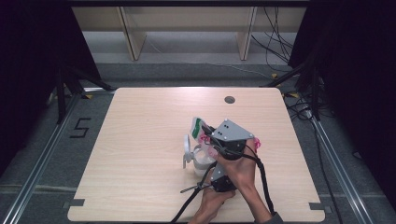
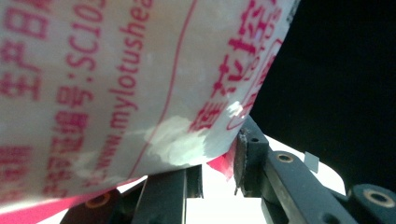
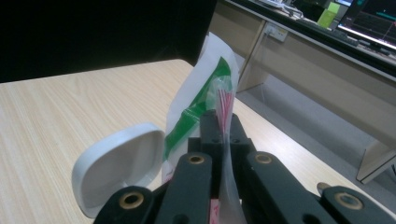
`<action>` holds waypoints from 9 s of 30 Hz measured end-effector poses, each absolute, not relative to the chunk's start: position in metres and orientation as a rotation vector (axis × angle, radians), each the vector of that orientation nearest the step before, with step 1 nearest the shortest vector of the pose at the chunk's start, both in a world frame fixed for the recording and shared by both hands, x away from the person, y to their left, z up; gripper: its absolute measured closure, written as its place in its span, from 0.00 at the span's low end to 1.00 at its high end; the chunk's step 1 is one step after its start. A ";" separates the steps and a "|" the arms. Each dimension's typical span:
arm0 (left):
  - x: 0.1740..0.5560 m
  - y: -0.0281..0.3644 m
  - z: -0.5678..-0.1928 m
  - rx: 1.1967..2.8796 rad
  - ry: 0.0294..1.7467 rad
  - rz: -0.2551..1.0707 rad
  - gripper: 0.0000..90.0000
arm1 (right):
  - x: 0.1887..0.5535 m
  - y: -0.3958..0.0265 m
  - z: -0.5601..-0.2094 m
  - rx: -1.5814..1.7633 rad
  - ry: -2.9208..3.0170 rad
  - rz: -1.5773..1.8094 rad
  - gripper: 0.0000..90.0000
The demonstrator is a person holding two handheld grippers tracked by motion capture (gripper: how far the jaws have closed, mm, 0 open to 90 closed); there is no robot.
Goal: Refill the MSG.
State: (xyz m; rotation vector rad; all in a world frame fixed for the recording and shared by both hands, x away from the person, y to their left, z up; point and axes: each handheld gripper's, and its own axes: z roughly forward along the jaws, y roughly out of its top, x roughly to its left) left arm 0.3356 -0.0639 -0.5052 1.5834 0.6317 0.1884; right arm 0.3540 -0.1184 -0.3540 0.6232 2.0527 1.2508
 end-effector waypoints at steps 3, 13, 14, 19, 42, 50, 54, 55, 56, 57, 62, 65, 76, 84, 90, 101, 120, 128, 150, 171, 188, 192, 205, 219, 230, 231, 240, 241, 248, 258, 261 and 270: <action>0.335 -0.064 -0.506 1.583 0.636 0.186 0.83 | 0.354 -0.117 -0.356 0.622 2.059 1.232 1.00; 0.337 -0.062 -0.506 1.626 0.621 0.208 0.84 | 0.356 -0.121 -0.355 0.629 2.057 1.266 1.00; 0.336 -0.062 -0.506 1.625 0.623 0.208 0.84 | 0.355 -0.120 -0.355 0.631 2.057 1.265 1.00; 0.336 -0.063 -0.506 1.601 0.631 0.197 0.84 | 0.355 -0.119 -0.355 0.632 2.048 1.263 1.00; 0.336 -0.062 -0.506 1.594 0.650 0.195 0.84 | 0.356 -0.115 -0.357 0.623 2.061 1.252 1.00; 0.336 -0.063 -0.506 1.570 0.650 0.187 0.84 | 0.356 -0.116 -0.356 0.628 2.063 1.264 1.00; 0.336 -0.063 -0.507 1.589 0.654 0.188 0.83 | 0.358 -0.115 -0.358 0.602 2.059 1.233 1.00; 0.336 -0.063 -0.508 1.577 0.649 0.183 0.83 | 0.357 -0.114 -0.359 0.630 2.065 1.246 1.00; 0.336 -0.063 -0.507 1.566 0.653 0.182 0.84 | 0.357 -0.114 -0.359 0.622 2.068 1.250 1.00; 0.336 -0.062 -0.507 1.570 0.652 0.190 0.84 | 0.357 -0.115 -0.358 0.626 2.067 1.260 1.00; 0.336 -0.064 -0.508 1.571 0.650 0.182 0.83 | 0.358 -0.117 -0.358 0.630 2.064 1.267 1.00; 0.336 -0.063 -0.507 1.575 0.649 0.184 0.84 | 0.358 -0.118 -0.357 0.639 2.060 1.279 1.00; 0.336 -0.062 -0.507 1.569 0.657 0.189 0.84 | 0.357 -0.114 -0.359 0.624 2.068 1.262 1.00; 0.336 -0.062 -0.507 1.566 0.659 0.185 0.84 | 0.356 -0.115 -0.358 0.623 2.065 1.280 1.00; 0.337 -0.062 -0.507 1.564 0.661 0.185 0.84 | 0.356 -0.114 -0.358 0.624 2.075 1.280 1.00; 0.336 -0.061 -0.507 1.580 0.665 0.191 0.84 | 0.357 -0.113 -0.359 0.633 2.069 1.273 1.00; 0.336 -0.060 -0.511 1.563 0.669 0.178 0.84 | 0.358 -0.109 -0.363 0.614 2.088 1.255 1.00; 0.336 -0.060 -0.510 1.556 0.669 0.179 0.84 | 0.357 -0.110 -0.362 0.624 2.081 1.263 1.00; 0.336 -0.060 -0.510 1.552 0.667 0.171 0.84 | 0.357 -0.109 -0.361 0.620 2.075 1.267 1.00; 0.335 -0.061 -0.511 1.545 0.670 0.172 0.84 | 0.357 -0.108 -0.362 0.607 2.083 1.257 1.00; 0.334 -0.061 -0.508 1.556 0.680 0.179 0.84 | 0.358 -0.108 -0.361 0.608 2.090 1.263 1.00; 0.334 -0.061 -0.509 1.536 0.679 0.163 0.84 | 0.358 -0.107 -0.362 0.614 2.102 1.255 1.00; 0.335 -0.060 -0.509 1.538 0.670 0.173 0.84 | 0.358 -0.107 -0.362 0.615 2.094 1.263 1.00; 0.335 -0.061 -0.509 1.524 0.691 0.160 0.84 | 0.360 -0.108 -0.362 0.618 2.086 1.277 1.00; 0.335 -0.060 -0.511 1.533 0.678 0.174 0.84 | 0.361 -0.106 -0.366 0.632 2.098 1.268 1.00; 0.335 -0.059 -0.511 1.535 0.679 0.176 0.84 | 0.360 -0.106 -0.364 0.615 2.097 1.271 1.00; 0.335 -0.061 -0.512 1.533 0.690 0.169 0.83 | 0.362 -0.107 -0.365 0.628 2.101 1.273 1.00; 0.335 -0.060 -0.512 1.542 0.678 0.168 0.83 | 0.362 -0.106 -0.367 0.629 2.104 1.270 1.00; 0.335 -0.060 -0.512 1.528 0.678 0.167 0.83 | 0.361 -0.105 -0.365 0.618 2.106 1.259 1.00; 0.335 -0.060 -0.509 1.511 0.677 0.168 0.83 | 0.358 -0.103 -0.362 0.604 2.092 1.253 1.00; 0.336 -0.061 -0.512 1.517 0.681 0.157 0.83 | 0.361 -0.103 -0.365 0.618 2.106 1.254 1.00; 0.337 -0.061 -0.510 1.512 0.679 0.157 0.83 | 0.360 -0.103 -0.363 0.619 2.097 1.263 1.00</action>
